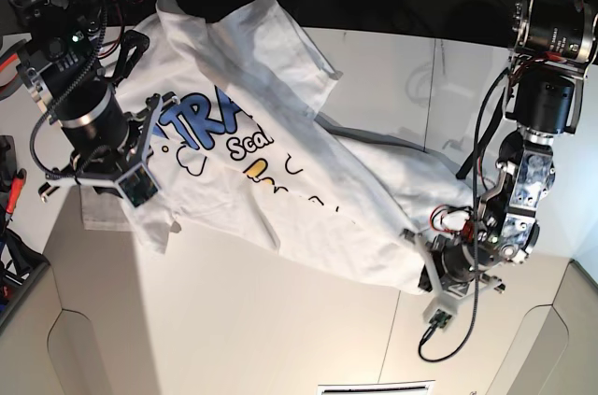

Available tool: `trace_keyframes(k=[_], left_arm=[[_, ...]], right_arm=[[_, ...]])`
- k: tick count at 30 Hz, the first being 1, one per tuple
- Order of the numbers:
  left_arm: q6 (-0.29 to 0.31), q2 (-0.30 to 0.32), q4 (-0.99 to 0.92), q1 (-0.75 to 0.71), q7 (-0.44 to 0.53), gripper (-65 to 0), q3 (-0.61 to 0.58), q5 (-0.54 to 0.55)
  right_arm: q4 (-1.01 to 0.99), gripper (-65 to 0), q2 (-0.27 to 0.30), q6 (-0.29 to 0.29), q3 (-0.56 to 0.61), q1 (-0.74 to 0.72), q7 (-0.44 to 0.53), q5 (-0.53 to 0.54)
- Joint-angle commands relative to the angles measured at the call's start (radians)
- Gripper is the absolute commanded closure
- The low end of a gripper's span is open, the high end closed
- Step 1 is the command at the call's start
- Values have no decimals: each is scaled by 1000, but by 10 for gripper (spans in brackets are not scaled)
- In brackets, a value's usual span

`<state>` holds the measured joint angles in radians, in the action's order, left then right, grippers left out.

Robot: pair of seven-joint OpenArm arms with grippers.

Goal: Layout the t-shirt on the table in an organized manner, then fold the t-shirt properly
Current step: 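Pull the shirt edge down onto the table with the right gripper, then release the shirt with the right gripper and move it to the collar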

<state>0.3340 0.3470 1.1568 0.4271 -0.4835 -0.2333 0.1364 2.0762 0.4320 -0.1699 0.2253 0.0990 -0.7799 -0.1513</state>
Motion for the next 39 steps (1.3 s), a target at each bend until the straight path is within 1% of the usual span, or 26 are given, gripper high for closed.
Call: trace_keyframes(k=[1,4,8,11,13,15,16,17,18,19,21,23,25,29,33,36,38,39], left_arm=[[-7,-3,5,52,15,0,7,2],[15,-40,-75,122,-15,0,-2,2],[49,-88,-329,225,-30,0,-32,6],[60,-119,-533,285,-18,0,-63,5],[60,-125,-632,307,4,0,-88,5],[58,-124,-691,313,21,0,-114,-2],[45,-119,-708,313,24,0,-127,-24],[16,-115,-722,312,24,0,-139,-48],[-31,-110,-732,313,24,0,-150,-71],[-90,-102,-735,312,24,0,-158,-101],[-206,-79,-735,313,36,0,-166,-150],[-286,-55,-735,319,63,0,-166,-172],[-327,-32,-735,325,77,0,-166,-175],[-370,-9,-735,344,121,0,-166,-174],[-370,-8,-724,354,133,0,-166,-169],[-318,-8,-692,354,154,0,-166,-159],[-282,-6,-653,354,142,0,-166,-131],[-254,-4,-633,354,133,0,-166,-103]], right_arm=[[-31,0,-11,10,-14,-30,13,10],[-205,0,-60,9,-20,-87,12,55],[-425,0,-93,6,-20,-161,-1,67],[-507,0,-105,2,-20,-192,-6,78],[-538,0,-109,-22,-20,-208,-5,130],[-574,0,-119,-44,-20,-227,14,171],[-601,0,-127,-47,-20,-240,39,179],[-634,0,-135,-47,-20,-258,61,178],[-676,0,-145,-47,-20,-280,82,178],[-726,0,-155,-47,-20,-309,95,177],[-839,0,-175,-47,-20,-375,96,178],[-961,0,-193,-47,-20,-446,103,178],[-1072,0,-205,-47,-20,-513,151,177],[-1222,0,-214,-46,-21,-626,257,154],[-1241,0,-214,-46,-20,-707,284,140],[-1241,0,-214,-46,-21,-769,311,140],[-1241,0,-215,-47,-20,-815,313,143],[-1240,0,-216,-48,-21,-836,305,152]])
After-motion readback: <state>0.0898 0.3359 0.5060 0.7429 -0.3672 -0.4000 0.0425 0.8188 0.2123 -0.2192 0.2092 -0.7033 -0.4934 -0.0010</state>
